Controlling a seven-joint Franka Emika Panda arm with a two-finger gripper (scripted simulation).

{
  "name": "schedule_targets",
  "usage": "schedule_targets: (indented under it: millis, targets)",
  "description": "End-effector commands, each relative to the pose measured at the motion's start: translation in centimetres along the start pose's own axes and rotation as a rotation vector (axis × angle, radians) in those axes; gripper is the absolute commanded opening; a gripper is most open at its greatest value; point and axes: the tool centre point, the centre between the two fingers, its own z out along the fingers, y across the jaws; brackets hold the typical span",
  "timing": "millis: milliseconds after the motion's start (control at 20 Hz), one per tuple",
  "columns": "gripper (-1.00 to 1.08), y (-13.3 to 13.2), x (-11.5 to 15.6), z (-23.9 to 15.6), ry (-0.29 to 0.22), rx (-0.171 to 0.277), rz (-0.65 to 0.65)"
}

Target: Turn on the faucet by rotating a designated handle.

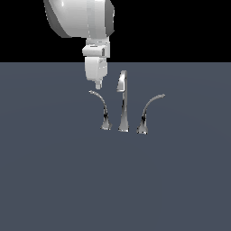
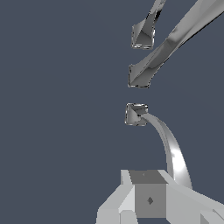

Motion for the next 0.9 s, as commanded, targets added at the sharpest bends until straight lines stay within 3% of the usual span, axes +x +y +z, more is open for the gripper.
schedule_targets:
  millis: [0,600,850]
  targets:
    - [-1.00,-0.5,-0.2,0.7,0.016,0.011,0.034]
    - [-1.00,-1.1,-0.7,1.8,0.039,0.027,0.081]
    - [-1.00,-0.1,-1.2,1.9,0.039,0.027,0.080]
